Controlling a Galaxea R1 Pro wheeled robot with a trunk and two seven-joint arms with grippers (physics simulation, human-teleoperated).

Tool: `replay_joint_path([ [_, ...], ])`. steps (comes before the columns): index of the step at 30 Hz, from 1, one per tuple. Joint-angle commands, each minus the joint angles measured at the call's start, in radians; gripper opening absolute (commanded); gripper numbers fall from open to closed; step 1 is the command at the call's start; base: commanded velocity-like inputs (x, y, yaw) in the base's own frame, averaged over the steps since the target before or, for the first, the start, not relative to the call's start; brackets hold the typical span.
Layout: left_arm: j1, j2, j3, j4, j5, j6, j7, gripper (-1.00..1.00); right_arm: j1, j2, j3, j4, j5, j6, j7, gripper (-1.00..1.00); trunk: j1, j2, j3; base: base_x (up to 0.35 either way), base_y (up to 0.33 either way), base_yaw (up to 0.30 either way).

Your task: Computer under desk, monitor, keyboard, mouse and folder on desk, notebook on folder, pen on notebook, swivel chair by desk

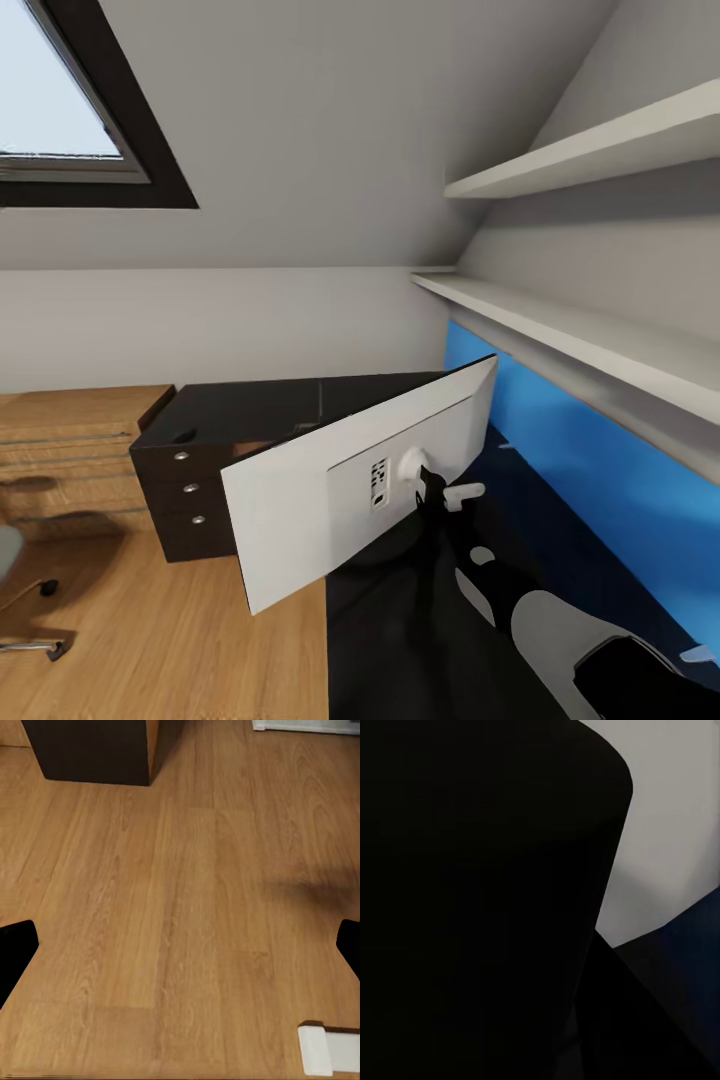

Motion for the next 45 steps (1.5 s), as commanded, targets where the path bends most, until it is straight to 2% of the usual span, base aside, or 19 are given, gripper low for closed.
replay_joint_path([
  [1,-0.001,0.000,0.001,0.001,0.001,-0.003,0.000,1.00,0.000,0.000,0.034,0.004,-0.004,0.001,-0.001,-1.00,0.000,-0.001,-0.002,0.000,0.000,0.257],
  [45,-0.001,0.000,0.001,0.000,0.001,-0.004,-0.001,1.00,0.000,-0.001,0.034,0.004,0.002,0.001,0.000,-1.00,0.000,-0.001,-0.002,-0.026,-0.052,0.011],
])
